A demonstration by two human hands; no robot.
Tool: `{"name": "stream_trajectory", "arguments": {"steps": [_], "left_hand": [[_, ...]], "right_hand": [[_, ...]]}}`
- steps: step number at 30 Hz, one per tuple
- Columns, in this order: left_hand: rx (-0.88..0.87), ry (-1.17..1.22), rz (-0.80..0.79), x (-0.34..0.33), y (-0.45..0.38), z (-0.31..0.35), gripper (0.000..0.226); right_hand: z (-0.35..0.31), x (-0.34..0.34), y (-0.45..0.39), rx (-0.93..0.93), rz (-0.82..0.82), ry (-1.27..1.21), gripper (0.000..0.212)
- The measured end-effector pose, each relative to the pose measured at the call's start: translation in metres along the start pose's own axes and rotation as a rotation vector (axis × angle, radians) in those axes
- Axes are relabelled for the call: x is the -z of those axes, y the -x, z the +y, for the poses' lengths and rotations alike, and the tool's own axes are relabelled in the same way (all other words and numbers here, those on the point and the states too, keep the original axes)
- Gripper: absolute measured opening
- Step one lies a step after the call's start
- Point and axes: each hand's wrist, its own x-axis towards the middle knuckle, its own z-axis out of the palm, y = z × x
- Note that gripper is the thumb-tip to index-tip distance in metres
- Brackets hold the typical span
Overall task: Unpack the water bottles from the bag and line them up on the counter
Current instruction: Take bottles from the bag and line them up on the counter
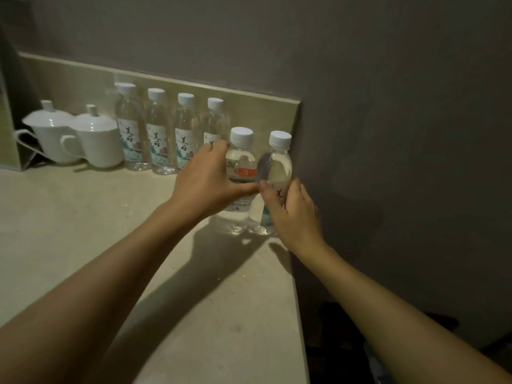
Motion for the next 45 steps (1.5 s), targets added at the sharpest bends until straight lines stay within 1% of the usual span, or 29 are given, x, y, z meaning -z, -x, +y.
{"name": "stream_trajectory", "arguments": {"steps": [2,3,4,6,7,8,9,11,12,13,14,16,18,20,22,24,26,28,30,31,33,36,39,45], "left_hand": [[-0.018,0.082,-0.013,0.003,0.001,0.002,0.064],[-0.014,0.154,-0.045,0.006,0.001,0.002,0.060],[0.007,0.259,-0.102,0.010,0.000,0.000,0.057],[0.067,0.514,-0.268,0.017,0.000,-0.003,0.057],[0.089,0.601,-0.338,0.017,0.000,-0.006,0.062],[0.102,0.633,-0.363,0.014,0.000,-0.008,0.069],[0.117,0.625,-0.354,0.011,0.000,-0.010,0.081],[0.136,0.521,-0.276,0.000,0.001,-0.011,0.111],[0.135,0.435,-0.222,-0.004,0.003,-0.012,0.120],[0.137,0.361,-0.168,-0.008,0.006,-0.012,0.125],[0.128,0.326,-0.118,-0.012,0.008,-0.014,0.123],[0.107,0.347,-0.041,-0.017,0.011,-0.016,0.105],[0.093,0.382,-0.040,-0.019,0.010,-0.017,0.096],[0.088,0.445,-0.104,-0.015,0.010,-0.019,0.096],[0.097,0.571,-0.188,-0.012,0.010,-0.021,0.101],[0.118,0.627,-0.236,-0.015,0.011,-0.024,0.098],[0.125,0.531,-0.231,-0.023,0.012,-0.027,0.100],[0.129,0.366,-0.182,-0.031,0.014,-0.031,0.102],[0.186,0.288,-0.134,-0.035,0.017,-0.031,0.092],[0.205,0.285,-0.116,-0.037,0.018,-0.031,0.084],[0.189,0.280,-0.095,-0.038,0.016,-0.030,0.070],[0.181,0.340,-0.095,-0.040,0.008,-0.028,0.059],[0.230,0.426,-0.096,-0.049,-0.006,-0.028,0.054],[0.251,0.418,-0.068,-0.071,-0.031,-0.031,0.055]], "right_hand": [[0.005,-0.001,0.002,-0.012,-0.094,-0.092,0.050],[0.009,0.001,0.001,-0.010,-0.135,-0.114,0.050],[0.012,0.003,0.000,-0.008,-0.175,-0.113,0.050],[0.017,0.005,-0.001,-0.020,-0.238,-0.106,0.051],[0.018,0.005,0.000,-0.032,-0.251,-0.122,0.052],[0.019,0.003,0.000,-0.047,-0.250,-0.137,0.054],[0.019,0.001,0.001,-0.054,-0.234,-0.138,0.055],[0.019,-0.003,0.002,-0.050,-0.192,-0.101,0.056],[0.019,-0.004,0.002,-0.044,-0.182,-0.098,0.056],[0.020,-0.005,0.002,-0.042,-0.178,-0.106,0.055],[0.020,-0.005,0.003,-0.042,-0.177,-0.117,0.055],[0.019,-0.005,0.003,-0.047,-0.169,-0.117,0.056],[0.019,-0.005,0.003,-0.052,-0.159,-0.117,0.059],[0.018,-0.007,0.003,-0.060,-0.146,-0.132,0.060],[0.018,-0.010,0.003,-0.073,-0.114,-0.132,0.060],[0.016,-0.013,0.003,-0.083,-0.078,-0.117,0.059],[0.014,-0.015,0.003,-0.084,-0.060,-0.088,0.059],[0.013,-0.016,0.002,-0.083,-0.060,-0.068,0.056],[0.013,-0.017,0.000,-0.081,-0.055,-0.056,0.051],[0.013,-0.018,-0.001,-0.085,-0.053,-0.056,0.050],[0.013,-0.020,-0.005,-0.095,-0.052,-0.070,0.048],[0.014,-0.023,-0.014,-0.103,-0.040,-0.057,0.050],[0.017,-0.024,-0.028,-0.119,-0.027,-0.019,0.052],[0.023,-0.025,-0.052,-0.158,-0.021,0.003,0.050]]}}
